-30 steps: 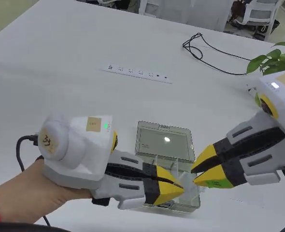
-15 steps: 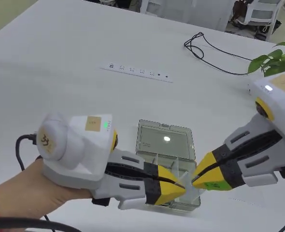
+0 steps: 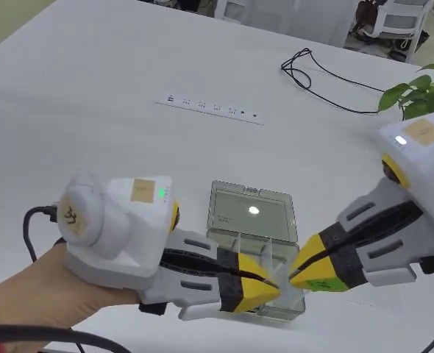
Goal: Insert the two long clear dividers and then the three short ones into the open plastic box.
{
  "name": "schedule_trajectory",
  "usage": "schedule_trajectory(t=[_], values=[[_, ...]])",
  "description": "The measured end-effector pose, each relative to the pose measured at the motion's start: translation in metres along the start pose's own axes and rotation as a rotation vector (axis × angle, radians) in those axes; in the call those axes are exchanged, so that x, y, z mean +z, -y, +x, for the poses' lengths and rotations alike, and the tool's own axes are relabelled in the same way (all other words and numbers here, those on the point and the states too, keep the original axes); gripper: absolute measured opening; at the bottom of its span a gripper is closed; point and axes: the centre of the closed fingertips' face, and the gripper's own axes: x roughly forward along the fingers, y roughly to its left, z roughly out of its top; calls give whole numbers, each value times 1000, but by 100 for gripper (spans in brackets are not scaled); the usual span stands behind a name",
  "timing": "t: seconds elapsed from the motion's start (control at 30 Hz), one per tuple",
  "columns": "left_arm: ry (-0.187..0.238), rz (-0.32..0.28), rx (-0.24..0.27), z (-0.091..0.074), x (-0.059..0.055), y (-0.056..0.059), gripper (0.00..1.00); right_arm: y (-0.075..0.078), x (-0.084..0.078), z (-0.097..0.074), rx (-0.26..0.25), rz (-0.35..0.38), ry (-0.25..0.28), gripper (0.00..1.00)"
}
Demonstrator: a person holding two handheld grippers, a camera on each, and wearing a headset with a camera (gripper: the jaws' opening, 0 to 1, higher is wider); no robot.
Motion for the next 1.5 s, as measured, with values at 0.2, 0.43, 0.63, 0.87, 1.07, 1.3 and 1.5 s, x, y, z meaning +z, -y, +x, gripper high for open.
schedule_trajectory(t=[0.2,0.43,0.63,0.87,1.07,1.3,1.5], values=[[4,-18,17,-2,-3,-2,3,3,0,0,-12,-3,-5,2],[-8,-27,60,-6,-9,-10,13,7,-2,-1,-23,-4,-6,2],[-34,-25,110,-15,-18,-19,21,16,-2,-3,-52,1,2,2],[-39,-39,192,-28,-27,-35,41,29,-3,-1,-82,8,5,2],[-60,-37,239,-39,-37,-47,57,44,-2,3,-116,17,17,2],[-103,-34,264,-47,-52,-57,72,62,-1,11,-157,29,30,2],[-113,-54,294,-52,-62,-69,84,84,-6,22,-189,41,39,2]])
